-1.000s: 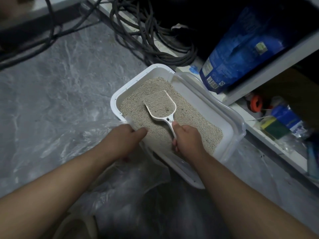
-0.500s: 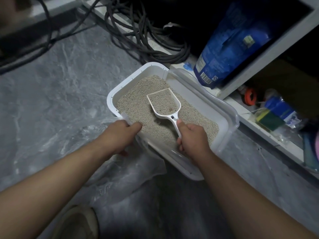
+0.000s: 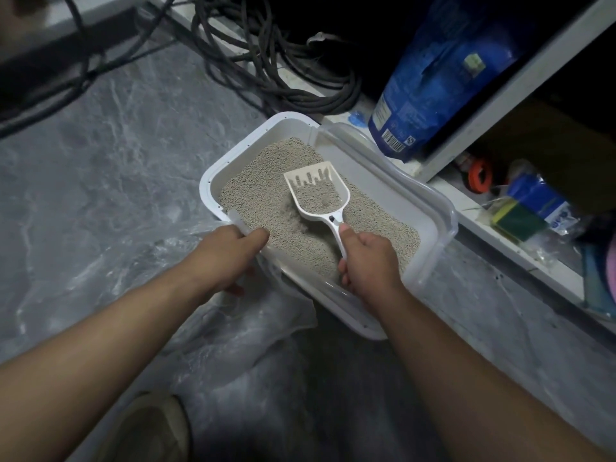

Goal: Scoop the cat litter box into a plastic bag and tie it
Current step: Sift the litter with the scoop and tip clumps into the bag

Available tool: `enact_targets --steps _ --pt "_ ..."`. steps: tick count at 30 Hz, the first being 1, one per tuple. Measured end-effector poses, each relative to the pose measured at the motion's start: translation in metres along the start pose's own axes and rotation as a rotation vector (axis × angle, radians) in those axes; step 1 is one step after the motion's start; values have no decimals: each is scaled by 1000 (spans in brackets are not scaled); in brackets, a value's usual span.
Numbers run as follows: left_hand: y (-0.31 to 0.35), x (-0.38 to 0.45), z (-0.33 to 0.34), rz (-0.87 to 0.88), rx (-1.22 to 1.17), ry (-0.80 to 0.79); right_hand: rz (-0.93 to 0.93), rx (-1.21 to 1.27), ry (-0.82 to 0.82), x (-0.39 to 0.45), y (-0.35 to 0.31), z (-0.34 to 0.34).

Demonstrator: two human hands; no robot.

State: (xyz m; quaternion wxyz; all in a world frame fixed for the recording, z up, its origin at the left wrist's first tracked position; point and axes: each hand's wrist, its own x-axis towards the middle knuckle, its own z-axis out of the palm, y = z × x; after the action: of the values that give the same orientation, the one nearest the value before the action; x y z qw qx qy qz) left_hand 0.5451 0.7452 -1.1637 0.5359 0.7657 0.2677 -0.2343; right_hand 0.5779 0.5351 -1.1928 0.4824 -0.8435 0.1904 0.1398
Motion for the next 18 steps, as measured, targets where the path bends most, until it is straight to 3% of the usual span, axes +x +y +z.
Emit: enact_targets --steps 18 --pt "-1 2 1 -7 21 -3 -45 -40 4 -1 0 2"
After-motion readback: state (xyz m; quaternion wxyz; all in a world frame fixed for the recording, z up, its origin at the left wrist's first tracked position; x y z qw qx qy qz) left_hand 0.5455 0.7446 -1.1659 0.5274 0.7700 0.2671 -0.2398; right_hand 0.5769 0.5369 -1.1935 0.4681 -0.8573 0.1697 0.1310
